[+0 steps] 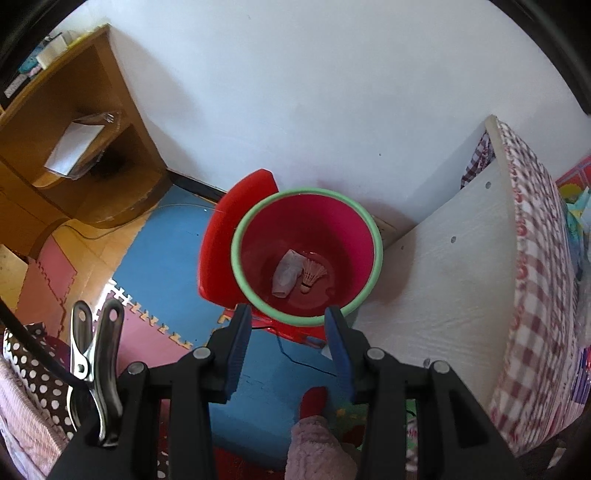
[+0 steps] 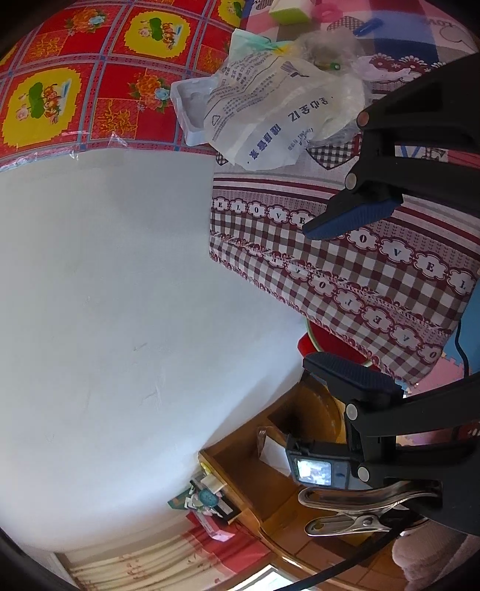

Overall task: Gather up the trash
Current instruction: 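Move both grippers toward the pile of trash on the bed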

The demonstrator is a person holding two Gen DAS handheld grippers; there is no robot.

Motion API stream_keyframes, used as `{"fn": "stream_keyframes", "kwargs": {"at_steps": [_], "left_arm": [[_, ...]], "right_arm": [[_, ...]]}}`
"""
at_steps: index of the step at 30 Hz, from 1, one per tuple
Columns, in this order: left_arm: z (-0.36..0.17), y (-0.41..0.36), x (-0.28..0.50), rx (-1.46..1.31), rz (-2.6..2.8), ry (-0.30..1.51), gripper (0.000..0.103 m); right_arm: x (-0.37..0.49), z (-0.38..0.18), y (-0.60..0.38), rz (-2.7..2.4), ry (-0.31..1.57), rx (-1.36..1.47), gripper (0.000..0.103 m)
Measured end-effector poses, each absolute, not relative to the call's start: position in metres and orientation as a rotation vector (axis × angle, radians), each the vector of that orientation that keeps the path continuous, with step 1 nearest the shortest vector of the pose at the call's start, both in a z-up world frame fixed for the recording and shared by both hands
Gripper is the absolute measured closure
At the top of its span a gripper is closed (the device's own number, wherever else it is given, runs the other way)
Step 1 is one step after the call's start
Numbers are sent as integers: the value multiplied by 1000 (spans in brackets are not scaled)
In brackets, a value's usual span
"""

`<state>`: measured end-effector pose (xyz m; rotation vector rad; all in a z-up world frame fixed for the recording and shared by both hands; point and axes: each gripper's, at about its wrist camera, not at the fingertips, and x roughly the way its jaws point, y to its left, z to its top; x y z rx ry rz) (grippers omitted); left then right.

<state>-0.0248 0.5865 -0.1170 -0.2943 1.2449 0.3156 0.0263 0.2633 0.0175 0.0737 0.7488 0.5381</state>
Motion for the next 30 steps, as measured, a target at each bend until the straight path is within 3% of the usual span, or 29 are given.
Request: {"fn": "stream_keyframes", "kwargs": {"at_steps": [13, 30], "left_arm": [[-58, 550, -77, -299, 363, 1196, 60], [-5, 437, -109, -281, 277, 1167, 60]], "right_arm": [[1, 23, 230, 605, 762, 131, 38], [-23, 30, 155, 610, 798, 150, 38]]}}
